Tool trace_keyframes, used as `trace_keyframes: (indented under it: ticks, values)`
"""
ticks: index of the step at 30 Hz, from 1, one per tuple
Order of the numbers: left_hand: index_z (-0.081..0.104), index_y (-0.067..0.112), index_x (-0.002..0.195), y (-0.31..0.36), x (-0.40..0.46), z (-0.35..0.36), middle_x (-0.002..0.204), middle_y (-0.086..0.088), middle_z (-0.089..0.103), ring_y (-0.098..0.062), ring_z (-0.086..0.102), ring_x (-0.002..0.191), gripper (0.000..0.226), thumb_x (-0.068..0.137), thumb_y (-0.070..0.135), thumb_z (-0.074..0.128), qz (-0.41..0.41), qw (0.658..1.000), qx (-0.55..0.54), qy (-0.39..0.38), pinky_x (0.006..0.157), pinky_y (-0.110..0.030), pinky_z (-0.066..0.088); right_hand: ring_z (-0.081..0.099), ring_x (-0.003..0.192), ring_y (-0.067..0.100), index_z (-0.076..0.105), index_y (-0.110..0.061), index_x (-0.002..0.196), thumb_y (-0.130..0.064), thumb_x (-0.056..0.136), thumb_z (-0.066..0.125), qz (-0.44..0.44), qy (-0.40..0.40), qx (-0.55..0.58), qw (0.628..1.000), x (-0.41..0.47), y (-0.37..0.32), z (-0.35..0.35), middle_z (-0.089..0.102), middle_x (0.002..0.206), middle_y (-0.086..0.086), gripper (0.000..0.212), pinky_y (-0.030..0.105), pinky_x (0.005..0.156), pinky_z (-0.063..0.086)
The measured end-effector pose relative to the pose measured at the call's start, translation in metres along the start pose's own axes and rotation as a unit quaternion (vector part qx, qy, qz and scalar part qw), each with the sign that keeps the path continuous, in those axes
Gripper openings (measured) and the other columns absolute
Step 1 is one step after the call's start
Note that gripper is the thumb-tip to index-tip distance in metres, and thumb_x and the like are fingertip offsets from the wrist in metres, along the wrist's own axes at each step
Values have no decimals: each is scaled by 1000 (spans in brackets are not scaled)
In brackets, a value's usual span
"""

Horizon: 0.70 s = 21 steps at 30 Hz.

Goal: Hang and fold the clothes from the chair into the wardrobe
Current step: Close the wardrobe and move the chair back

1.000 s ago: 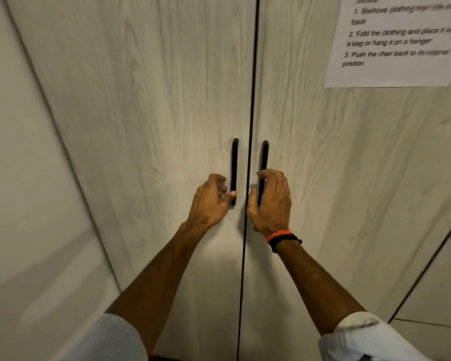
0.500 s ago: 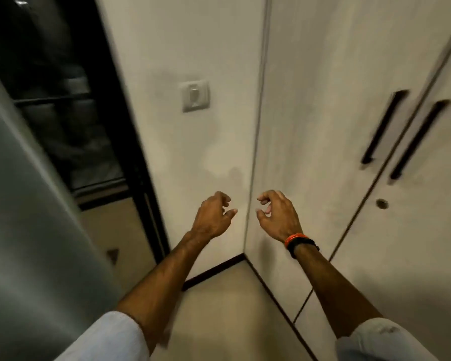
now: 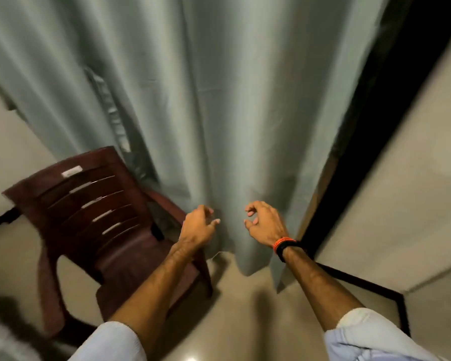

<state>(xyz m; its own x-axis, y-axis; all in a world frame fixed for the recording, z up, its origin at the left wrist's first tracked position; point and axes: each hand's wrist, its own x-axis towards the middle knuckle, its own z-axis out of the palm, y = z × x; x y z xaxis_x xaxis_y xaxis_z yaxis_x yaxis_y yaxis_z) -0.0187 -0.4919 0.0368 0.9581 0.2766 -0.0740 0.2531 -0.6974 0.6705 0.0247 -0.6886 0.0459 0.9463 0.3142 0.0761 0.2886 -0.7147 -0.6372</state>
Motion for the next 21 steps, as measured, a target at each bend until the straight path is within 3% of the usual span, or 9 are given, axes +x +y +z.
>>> trace_keyframes:
  ticks: [5, 11, 21]
  values:
    - [60, 16, 113, -103, 1, -64, 105, 0, 68, -21, 62, 100, 31, 87, 29, 71, -96, 994, -16, 44, 91, -35, 50, 59, 69, 11, 61, -23, 103, -22, 84, 69, -56, -87, -4, 995, 43, -77, 96, 59, 96, -12, 21, 32, 79, 52]
    - [59, 16, 114, -195, 3, -115, 102, 1, 64, -16, 59, 97, 30, 89, 29, 70, -186, 978, -16, 92, 85, -28, 46, 59, 71, 9, 61, -25, 104, -22, 84, 69, -92, -168, -4, 982, 86, -139, 184, 59, 93, -13, 22, 29, 78, 51]
    - [57, 14, 117, -274, 41, -138, 108, -2, 64, -18, 61, 102, 34, 90, 30, 70, -334, 929, -60, 148, 91, -32, 51, 62, 77, 13, 59, -26, 101, -22, 83, 69, -151, -274, 0, 950, 189, -182, 284, 62, 92, -13, 21, 39, 81, 55]
